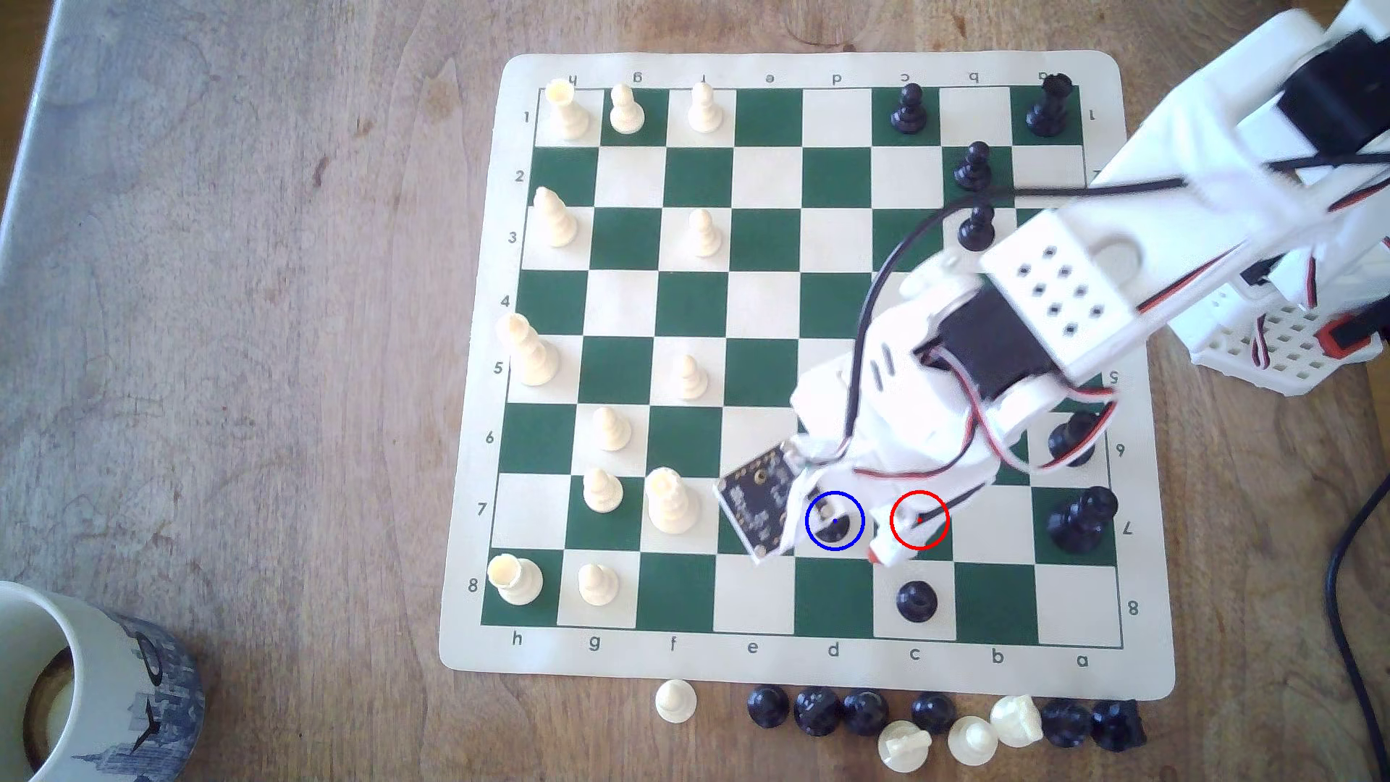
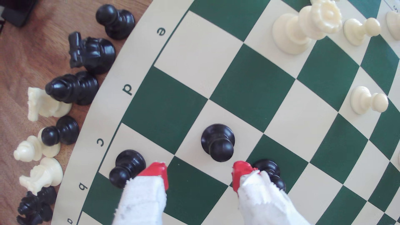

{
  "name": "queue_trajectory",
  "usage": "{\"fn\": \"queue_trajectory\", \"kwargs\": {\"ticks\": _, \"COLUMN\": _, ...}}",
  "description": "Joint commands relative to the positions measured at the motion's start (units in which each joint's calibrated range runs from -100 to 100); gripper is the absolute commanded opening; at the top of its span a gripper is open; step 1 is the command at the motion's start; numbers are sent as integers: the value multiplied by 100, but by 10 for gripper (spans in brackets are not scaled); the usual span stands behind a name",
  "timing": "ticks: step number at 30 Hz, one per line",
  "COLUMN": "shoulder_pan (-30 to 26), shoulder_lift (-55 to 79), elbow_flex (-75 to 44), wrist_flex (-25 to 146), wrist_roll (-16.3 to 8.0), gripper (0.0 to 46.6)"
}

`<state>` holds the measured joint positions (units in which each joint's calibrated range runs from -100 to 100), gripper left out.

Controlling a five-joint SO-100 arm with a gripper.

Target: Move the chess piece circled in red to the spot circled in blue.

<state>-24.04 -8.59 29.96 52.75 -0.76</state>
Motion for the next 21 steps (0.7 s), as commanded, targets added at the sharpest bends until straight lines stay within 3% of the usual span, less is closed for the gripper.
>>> {"fn": "queue_trajectory", "kwargs": {"ticks": 1, "shoulder_pan": 93, "shoulder_lift": -1221, "elbow_flex": 295, "wrist_flex": 204, "wrist_roll": -15, "gripper": 165}}
{"fn": "queue_trajectory", "kwargs": {"ticks": 8, "shoulder_pan": 327, "shoulder_lift": -2698, "elbow_flex": 1737, "wrist_flex": 221, "wrist_roll": -24, "gripper": 150}}
{"fn": "queue_trajectory", "kwargs": {"ticks": 10, "shoulder_pan": 390, "shoulder_lift": -3207, "elbow_flex": 2145, "wrist_flex": 65, "wrist_roll": -24, "gripper": 115}}
{"fn": "queue_trajectory", "kwargs": {"ticks": 14, "shoulder_pan": 906, "shoulder_lift": -4226, "elbow_flex": 2779, "wrist_flex": -25, "wrist_roll": 10, "gripper": 66}}
{"fn": "queue_trajectory", "kwargs": {"ticks": 15, "shoulder_pan": 1219, "shoulder_lift": -4421, "elbow_flex": 2825, "wrist_flex": -164, "wrist_roll": 0, "gripper": 9}}
{"fn": "queue_trajectory", "kwargs": {"ticks": 18, "shoulder_pan": 1861, "shoulder_lift": -4489, "elbow_flex": 2870, "wrist_flex": -779, "wrist_roll": -78, "gripper": 2}}
{"fn": "queue_trajectory", "kwargs": {"ticks": 21, "shoulder_pan": 2103, "shoulder_lift": -4608, "elbow_flex": 3042, "wrist_flex": -1393, "wrist_roll": -171, "gripper": 2}}
